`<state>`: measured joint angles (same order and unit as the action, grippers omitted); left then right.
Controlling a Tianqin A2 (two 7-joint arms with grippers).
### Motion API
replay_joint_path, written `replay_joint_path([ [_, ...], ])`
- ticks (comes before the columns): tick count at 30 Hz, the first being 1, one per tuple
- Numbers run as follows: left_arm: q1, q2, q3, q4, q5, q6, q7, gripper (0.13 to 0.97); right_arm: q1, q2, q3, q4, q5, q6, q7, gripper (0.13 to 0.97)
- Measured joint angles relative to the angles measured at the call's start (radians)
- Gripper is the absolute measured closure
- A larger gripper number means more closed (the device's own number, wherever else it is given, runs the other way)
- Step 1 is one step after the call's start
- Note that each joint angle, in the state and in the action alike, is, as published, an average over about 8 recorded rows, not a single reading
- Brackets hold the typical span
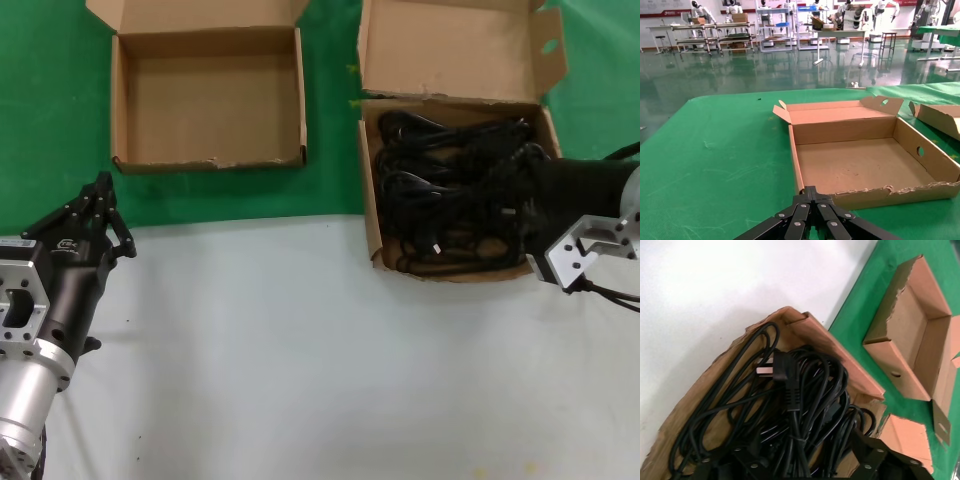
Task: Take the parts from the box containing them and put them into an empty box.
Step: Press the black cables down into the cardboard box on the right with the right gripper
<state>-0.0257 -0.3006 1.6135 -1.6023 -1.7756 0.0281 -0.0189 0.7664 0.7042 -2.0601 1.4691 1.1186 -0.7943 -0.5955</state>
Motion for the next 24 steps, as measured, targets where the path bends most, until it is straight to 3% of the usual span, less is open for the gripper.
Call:
replay_joint_path([
  [4,0.000,0.000,0.000,0.000,0.000,0.000,0.000,0.952,0.001,-0.001,-0.005,0.002,-0.023,-0.005,0.024,0.407],
  [12,0.000,0.000,0.000,0.000,0.000,0.000,0.000,0.952,0.003,-0.006,-0.010,0.005,-0.055,-0.007,0.058,0.621],
  [21,0.000,0.000,0.000,0.000,0.000,0.000,0.000,0.952,0.003,-0.011,-0.015,0.006,-0.067,-0.003,0.067,0.794],
  [24,0.000,0.000,0.000,0.000,0.000,0.000,0.000,0.952,0.003,-0.012,-0.015,0.007,-0.068,0.000,0.067,0.816],
])
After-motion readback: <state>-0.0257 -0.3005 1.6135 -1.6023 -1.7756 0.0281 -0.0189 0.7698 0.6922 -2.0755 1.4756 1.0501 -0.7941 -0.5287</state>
